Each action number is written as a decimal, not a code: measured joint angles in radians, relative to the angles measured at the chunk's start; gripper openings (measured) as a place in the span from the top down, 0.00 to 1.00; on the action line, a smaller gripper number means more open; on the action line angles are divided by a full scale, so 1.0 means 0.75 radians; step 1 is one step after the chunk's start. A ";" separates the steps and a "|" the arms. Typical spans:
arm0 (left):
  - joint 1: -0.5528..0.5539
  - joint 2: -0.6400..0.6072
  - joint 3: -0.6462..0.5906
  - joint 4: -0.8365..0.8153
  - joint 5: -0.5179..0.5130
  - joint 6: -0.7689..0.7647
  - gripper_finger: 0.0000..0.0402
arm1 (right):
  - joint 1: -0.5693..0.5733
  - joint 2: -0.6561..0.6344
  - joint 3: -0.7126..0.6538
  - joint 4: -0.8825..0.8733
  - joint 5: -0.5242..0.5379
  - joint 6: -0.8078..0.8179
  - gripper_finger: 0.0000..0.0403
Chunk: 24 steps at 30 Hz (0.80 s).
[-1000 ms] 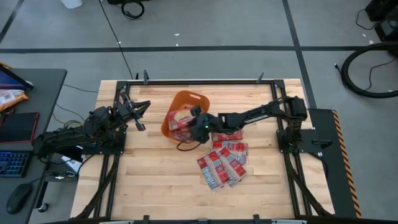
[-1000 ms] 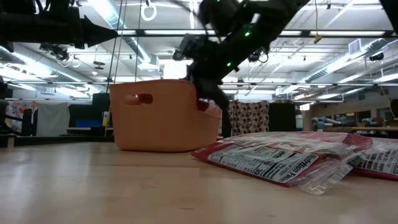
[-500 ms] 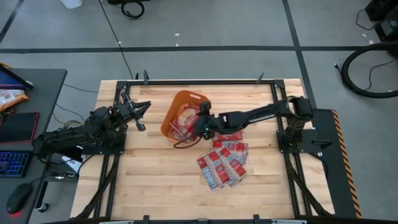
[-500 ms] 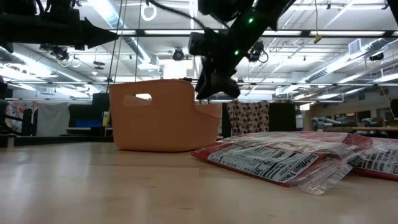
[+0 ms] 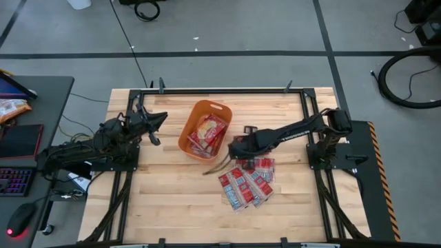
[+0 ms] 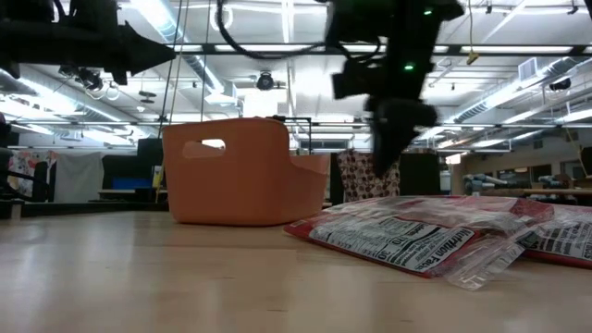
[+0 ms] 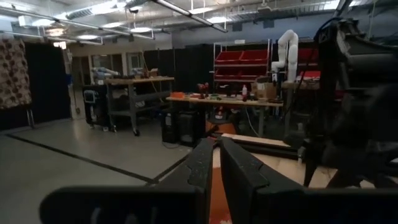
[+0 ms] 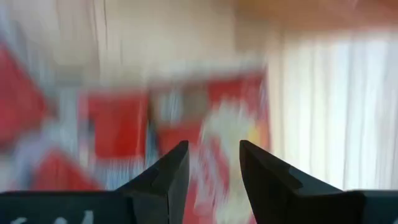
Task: Sort popcorn bags into baskets
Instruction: Put the red popcorn pack into the orange bin
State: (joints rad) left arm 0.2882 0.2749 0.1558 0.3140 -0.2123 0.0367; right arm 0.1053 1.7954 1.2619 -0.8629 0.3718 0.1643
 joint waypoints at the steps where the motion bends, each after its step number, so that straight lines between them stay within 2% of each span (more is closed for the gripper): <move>1: 0.000 0.000 0.000 -0.005 0.000 -0.007 0.91 | 0.015 0.000 -0.003 -0.062 -0.001 0.041 0.63; 5: -0.001 0.000 0.000 -0.010 0.000 -0.009 0.91 | 0.058 0.000 -0.040 -0.170 -0.051 0.162 0.61; 9: -0.001 0.000 0.000 -0.021 0.000 -0.010 0.91 | 0.082 0.000 -0.086 -0.145 -0.046 0.203 0.54; 15: -0.001 0.000 0.000 -0.020 0.000 -0.008 0.91 | 0.095 0.000 -0.145 -0.076 0.087 0.210 0.44; 18: -0.001 -0.001 0.000 -0.020 0.000 -0.007 0.91 | 0.108 0.000 -0.196 -0.024 0.132 0.205 0.43; 24: -0.001 0.000 0.000 -0.021 0.000 -0.006 0.91 | 0.139 0.000 -0.291 0.170 0.090 0.174 0.45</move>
State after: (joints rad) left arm 0.2878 0.2747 0.1558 0.2985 -0.2123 0.0319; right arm 0.2094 1.7954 1.0434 -0.7355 0.4393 0.2947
